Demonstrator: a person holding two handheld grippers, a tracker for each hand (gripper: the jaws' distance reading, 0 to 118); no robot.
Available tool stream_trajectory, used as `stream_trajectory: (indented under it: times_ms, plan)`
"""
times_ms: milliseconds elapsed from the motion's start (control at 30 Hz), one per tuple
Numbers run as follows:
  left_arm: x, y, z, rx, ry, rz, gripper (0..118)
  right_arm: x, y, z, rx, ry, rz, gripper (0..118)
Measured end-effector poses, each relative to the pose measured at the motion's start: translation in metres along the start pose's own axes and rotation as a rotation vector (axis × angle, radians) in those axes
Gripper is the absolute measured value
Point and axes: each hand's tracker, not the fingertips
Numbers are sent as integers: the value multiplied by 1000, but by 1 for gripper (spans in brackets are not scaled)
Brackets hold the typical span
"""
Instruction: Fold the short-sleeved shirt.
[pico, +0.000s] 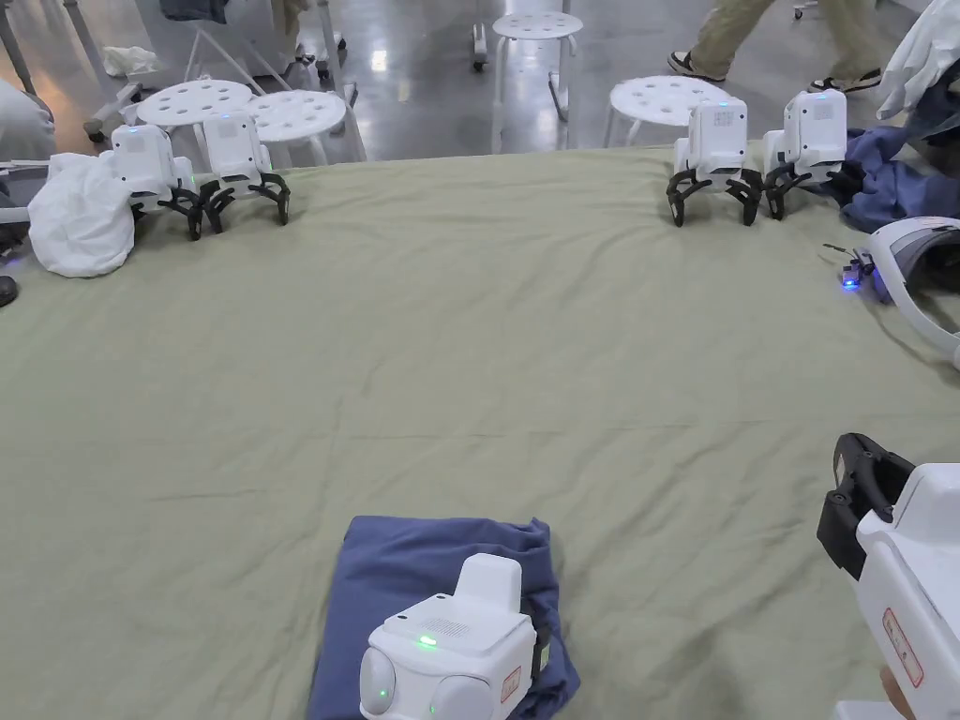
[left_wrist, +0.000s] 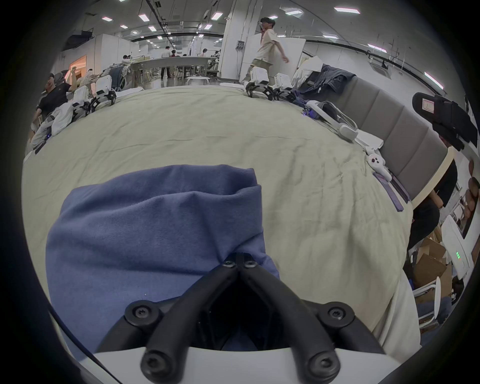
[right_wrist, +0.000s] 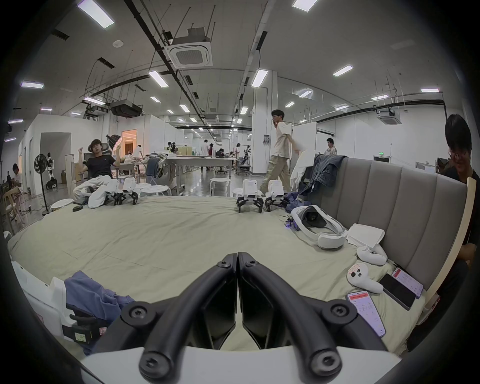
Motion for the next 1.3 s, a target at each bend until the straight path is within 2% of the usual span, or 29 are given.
stream_trajectory:
  times_ms: [133, 233, 400, 600, 1033, 1300]
  plan:
    - [5, 0, 1, -1, 23, -70, 0, -2, -1, -1, -4, 5, 1, 4]
    - [1, 4, 3, -10, 9, -23, 0, -3, -1, -1, -2, 8, -1, 4]
    - [1, 7, 12, 6, 5, -26, 0, -5, 1, 0, 2, 12, -2, 4]
    - [-2, 23, 40, 117, -11, -32, 0, -11, 7, 1, 14, 18, 4, 4]
    - [-49, 81, 118, 439, 140, -78, 0, -31, 25, 7, 78, 43, 1, 4]
    - [-93, 94, 154, 531, 255, -58, 0, -45, 35, 7, 114, 64, 4, 4]
